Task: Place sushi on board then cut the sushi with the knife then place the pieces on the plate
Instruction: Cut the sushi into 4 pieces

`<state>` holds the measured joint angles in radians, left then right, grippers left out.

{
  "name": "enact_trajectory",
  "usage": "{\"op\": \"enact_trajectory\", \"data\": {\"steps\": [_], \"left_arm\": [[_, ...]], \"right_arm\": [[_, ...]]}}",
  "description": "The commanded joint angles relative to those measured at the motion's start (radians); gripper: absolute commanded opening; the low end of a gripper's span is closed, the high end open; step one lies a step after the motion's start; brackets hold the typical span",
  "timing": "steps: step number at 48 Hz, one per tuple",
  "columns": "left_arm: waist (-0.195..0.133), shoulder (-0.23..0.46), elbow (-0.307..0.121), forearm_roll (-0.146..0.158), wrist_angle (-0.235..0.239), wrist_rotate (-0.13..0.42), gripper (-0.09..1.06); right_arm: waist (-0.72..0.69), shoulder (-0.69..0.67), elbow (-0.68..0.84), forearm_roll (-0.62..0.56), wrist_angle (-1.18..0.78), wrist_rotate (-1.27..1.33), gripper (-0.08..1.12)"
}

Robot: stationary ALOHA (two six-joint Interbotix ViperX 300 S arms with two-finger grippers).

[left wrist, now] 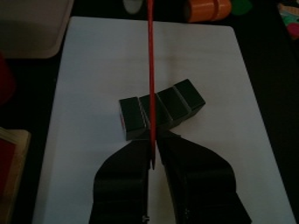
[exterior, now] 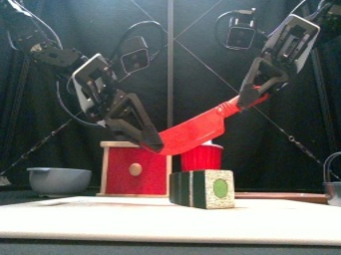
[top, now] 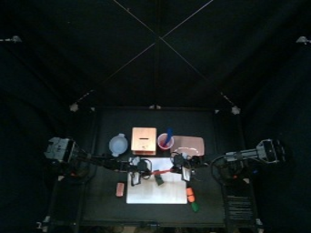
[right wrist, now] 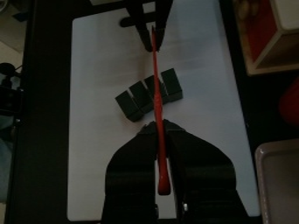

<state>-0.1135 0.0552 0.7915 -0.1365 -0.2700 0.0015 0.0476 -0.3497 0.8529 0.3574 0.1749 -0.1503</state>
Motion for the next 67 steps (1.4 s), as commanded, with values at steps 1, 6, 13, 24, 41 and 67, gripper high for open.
{"op": "enact_trajectory", "data": {"steps": [1, 6, 13, 24, 41, 67], "left_arm": [[0.0, -0.009, -0.021, -0.002, -0.002, -0.003, 0.52], [-0.005, -0.008, -0.023, -0.002, -0.003, -0.003, 0.51], [-0.006, 0.0, -0.028, -0.002, -0.003, -0.003, 0.51], [-0.006, 0.023, -0.041, -0.012, -0.002, -0.003, 0.51], [0.0, 0.025, -0.041, -0.014, -0.002, -0.003, 0.51], [-0.006, 0.025, -0.043, -0.025, 0.023, -0.003, 0.51]], "right_arm": [[-0.002, 0.0, -0.017, 0.002, -0.009, 0.0, 0.35], [-0.003, 0.025, -0.018, 0.0, -0.009, 0.0, 0.35], [-0.009, 0.063, -0.026, 0.0, -0.009, -0.002, 0.35], [-0.04, 0.083, -0.031, 0.0, -0.006, -0.002, 0.35], [-0.066, 0.083, -0.035, -0.017, -0.008, 0.0, 0.35], [-0.075, 0.087, -0.037, -0.021, -0.002, 0.0, 0.35]]}}
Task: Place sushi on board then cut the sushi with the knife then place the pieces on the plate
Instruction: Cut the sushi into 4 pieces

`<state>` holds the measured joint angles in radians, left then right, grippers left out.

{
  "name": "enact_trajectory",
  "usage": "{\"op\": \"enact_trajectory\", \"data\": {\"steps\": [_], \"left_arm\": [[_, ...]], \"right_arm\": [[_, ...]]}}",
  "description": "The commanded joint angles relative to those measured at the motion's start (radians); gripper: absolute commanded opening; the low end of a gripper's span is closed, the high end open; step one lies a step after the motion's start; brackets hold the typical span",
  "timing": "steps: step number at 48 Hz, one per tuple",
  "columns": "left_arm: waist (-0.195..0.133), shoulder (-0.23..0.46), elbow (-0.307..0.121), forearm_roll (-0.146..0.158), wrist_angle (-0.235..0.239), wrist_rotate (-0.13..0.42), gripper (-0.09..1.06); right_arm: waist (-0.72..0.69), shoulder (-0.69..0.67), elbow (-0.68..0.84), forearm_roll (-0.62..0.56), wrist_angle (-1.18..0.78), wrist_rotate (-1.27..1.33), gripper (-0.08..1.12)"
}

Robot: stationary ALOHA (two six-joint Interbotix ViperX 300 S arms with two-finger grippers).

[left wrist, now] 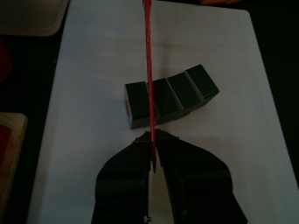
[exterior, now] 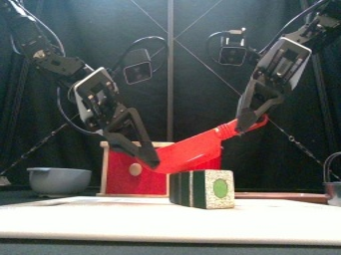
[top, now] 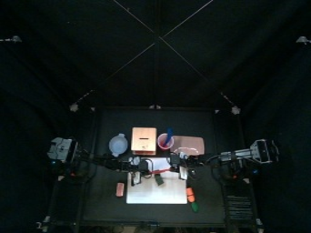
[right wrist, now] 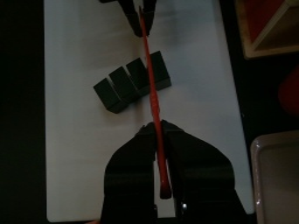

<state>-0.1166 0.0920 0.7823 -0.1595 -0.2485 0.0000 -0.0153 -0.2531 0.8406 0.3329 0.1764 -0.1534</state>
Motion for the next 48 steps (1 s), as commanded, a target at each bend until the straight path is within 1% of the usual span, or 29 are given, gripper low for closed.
{"op": "enact_trajectory", "data": {"steps": [1, 23, 48], "left_arm": [[-0.003, -0.012, -0.034, -0.002, 0.005, -0.002, 0.51], [-0.02, -0.025, -0.034, -0.005, 0.008, -0.002, 0.51], [-0.026, -0.04, -0.029, -0.011, 0.008, -0.002, 0.51]], "right_arm": [[-0.011, -0.009, -0.025, 0.003, -0.003, 0.003, 0.35], [-0.003, -0.009, -0.021, 0.018, -0.005, 0.005, 0.35], [0.006, -0.011, -0.025, 0.02, -0.003, 0.005, 0.35]]}}
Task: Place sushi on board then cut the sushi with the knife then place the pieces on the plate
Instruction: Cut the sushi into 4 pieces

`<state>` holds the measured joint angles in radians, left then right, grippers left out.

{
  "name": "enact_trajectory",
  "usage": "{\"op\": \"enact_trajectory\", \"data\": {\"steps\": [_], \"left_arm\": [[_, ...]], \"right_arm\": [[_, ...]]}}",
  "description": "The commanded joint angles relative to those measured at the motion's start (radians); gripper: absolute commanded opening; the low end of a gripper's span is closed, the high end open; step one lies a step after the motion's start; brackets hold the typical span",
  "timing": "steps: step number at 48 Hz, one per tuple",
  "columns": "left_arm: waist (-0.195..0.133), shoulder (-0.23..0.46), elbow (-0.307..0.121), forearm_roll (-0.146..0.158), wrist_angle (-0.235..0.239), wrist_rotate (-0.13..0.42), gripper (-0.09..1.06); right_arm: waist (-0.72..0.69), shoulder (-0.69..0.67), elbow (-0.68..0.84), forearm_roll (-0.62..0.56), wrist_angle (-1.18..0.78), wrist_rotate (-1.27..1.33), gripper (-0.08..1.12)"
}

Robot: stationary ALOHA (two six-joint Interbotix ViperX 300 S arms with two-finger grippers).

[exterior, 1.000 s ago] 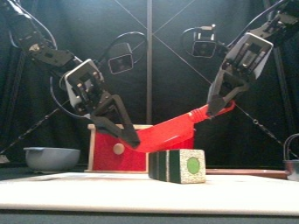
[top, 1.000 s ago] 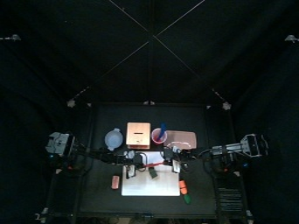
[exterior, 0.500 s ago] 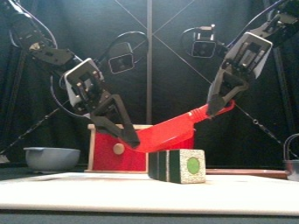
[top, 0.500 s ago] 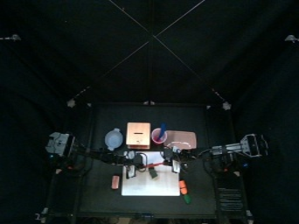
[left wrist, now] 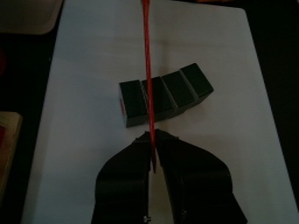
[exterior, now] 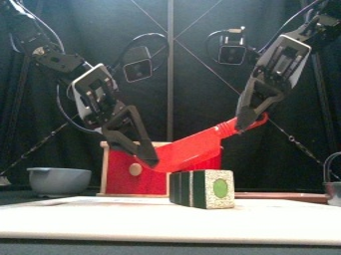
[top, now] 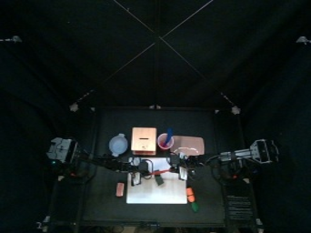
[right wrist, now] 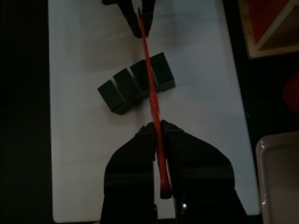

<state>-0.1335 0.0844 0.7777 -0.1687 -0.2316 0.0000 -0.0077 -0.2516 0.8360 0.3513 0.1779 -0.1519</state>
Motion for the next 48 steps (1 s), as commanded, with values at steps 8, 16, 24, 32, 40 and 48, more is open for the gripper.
{"op": "enact_trajectory", "data": {"steps": [8, 16, 24, 32, 40, 48], "left_arm": [[-0.012, -0.028, -0.025, -0.008, -0.008, -0.002, 0.51], [-0.009, -0.025, -0.025, -0.009, -0.008, -0.002, 0.51], [-0.005, -0.023, -0.025, -0.009, -0.009, -0.002, 0.51], [-0.003, -0.014, -0.026, -0.009, -0.009, -0.002, 0.51], [-0.003, -0.006, -0.028, -0.008, -0.009, -0.002, 0.51], [-0.003, -0.005, -0.028, -0.009, -0.008, -0.002, 0.51]], "right_arm": [[-0.002, -0.009, -0.017, 0.003, -0.005, 0.003, 0.35], [-0.006, -0.011, -0.021, -0.003, -0.005, 0.002, 0.35], [-0.009, -0.009, -0.021, -0.006, -0.005, 0.002, 0.35], [-0.011, -0.003, -0.023, -0.006, -0.005, 0.002, 0.35], [-0.011, 0.005, -0.023, -0.008, -0.005, 0.002, 0.35], [-0.012, 0.009, -0.025, -0.008, -0.006, 0.0, 0.35]]}}
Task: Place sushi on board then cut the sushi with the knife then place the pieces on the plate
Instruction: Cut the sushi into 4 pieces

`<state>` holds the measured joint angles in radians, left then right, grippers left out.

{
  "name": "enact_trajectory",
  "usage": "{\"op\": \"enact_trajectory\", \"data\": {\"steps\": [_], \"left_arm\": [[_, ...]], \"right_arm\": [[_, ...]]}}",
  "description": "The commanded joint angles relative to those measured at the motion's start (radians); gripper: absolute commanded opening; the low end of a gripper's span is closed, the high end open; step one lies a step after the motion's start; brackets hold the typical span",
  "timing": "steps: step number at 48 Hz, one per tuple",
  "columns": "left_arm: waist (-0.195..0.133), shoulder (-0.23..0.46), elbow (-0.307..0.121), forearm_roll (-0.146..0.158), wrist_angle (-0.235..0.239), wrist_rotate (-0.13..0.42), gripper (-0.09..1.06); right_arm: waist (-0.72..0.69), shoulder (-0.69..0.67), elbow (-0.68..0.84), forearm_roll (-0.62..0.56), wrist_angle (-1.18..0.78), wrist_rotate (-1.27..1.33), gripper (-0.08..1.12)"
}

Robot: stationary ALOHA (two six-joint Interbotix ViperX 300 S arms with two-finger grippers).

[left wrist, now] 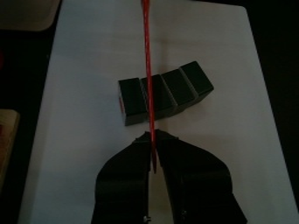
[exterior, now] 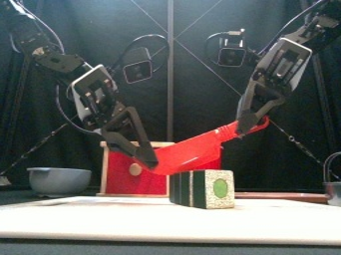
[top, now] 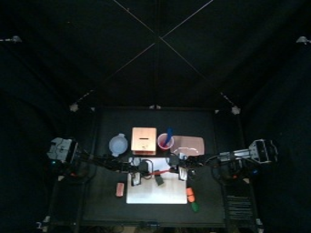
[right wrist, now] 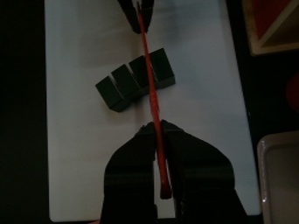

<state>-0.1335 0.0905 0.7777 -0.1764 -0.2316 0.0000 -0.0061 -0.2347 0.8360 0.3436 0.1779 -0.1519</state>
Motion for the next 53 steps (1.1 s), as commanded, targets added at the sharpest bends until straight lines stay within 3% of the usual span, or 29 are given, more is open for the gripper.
{"op": "enact_trajectory", "data": {"steps": [1, 41, 48, 53], "left_arm": [[-0.003, -0.011, -0.028, -0.002, -0.008, -0.002, 0.51], [-0.002, 0.023, -0.04, 0.002, -0.009, 0.003, 0.51], [0.023, 0.023, -0.04, 0.005, -0.009, 0.008, 0.51], [0.044, 0.025, -0.038, 0.025, -0.008, 0.008, 0.51]], "right_arm": [[-0.014, -0.008, -0.025, 0.0, -0.005, 0.0, 0.35], [-0.04, 0.066, -0.02, -0.009, -0.005, 0.006, 0.35], [-0.04, 0.069, -0.005, 0.029, -0.005, 0.006, 0.35], [-0.038, 0.069, 0.012, 0.054, -0.005, 0.003, 0.35]]}}
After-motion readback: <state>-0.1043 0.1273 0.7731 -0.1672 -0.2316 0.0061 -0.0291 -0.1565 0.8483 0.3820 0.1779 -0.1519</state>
